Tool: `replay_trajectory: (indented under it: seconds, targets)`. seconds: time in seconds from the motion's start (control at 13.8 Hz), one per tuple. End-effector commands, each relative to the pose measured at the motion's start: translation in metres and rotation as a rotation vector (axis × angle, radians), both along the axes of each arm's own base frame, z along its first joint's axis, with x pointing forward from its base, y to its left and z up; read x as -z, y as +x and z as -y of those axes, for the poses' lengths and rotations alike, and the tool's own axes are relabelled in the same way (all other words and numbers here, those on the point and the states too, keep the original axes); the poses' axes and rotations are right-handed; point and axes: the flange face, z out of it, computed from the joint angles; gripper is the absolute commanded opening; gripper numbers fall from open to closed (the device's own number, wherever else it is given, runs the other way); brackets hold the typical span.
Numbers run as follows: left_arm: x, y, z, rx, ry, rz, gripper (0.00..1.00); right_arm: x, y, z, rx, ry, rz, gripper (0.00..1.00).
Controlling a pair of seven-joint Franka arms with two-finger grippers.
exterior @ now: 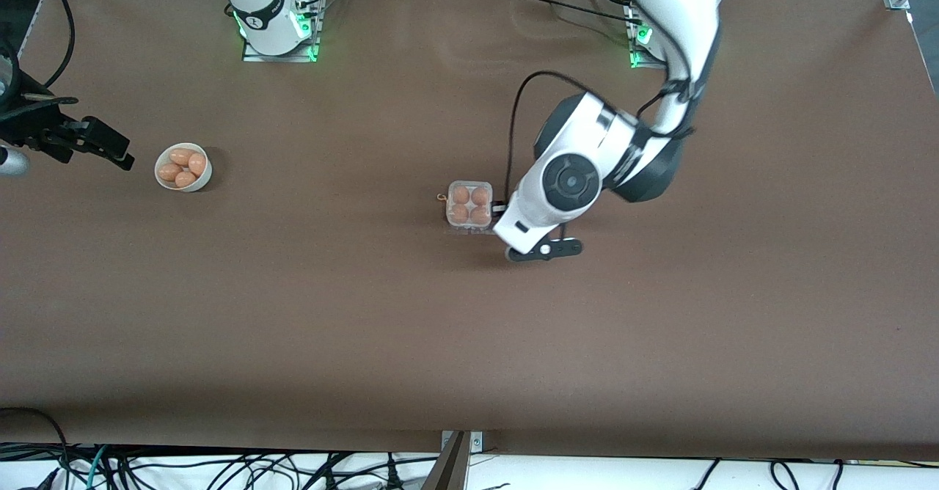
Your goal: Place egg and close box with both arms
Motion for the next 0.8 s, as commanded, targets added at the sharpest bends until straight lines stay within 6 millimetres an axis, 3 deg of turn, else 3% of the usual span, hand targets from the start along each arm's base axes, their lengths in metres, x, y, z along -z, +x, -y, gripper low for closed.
replay_trajectory:
  seconds: [0.0, 0.22, 0.36, 0.72]
  targets:
    - [-0.086, 0.022, -0.082, 0.008, 0.019, 0.024, 1.0, -0.006, 0.0, 0.001, 0.001, 0.015, -0.004, 1.0]
    - [-0.127, 0.046, -0.18, 0.048, -0.01, 0.012, 1.0, -0.006, 0.0, 0.001, 0.001, 0.015, -0.004, 1.0]
    - [-0.159, 0.049, -0.231, 0.025, 0.03, 0.068, 1.0, -0.006, 0.0, 0.0, -0.001, 0.015, -0.004, 1.0]
    - [-0.17, 0.06, -0.321, 0.08, 0.094, 0.091, 1.0, -0.006, 0.0, 0.0, -0.001, 0.015, -0.006, 1.0]
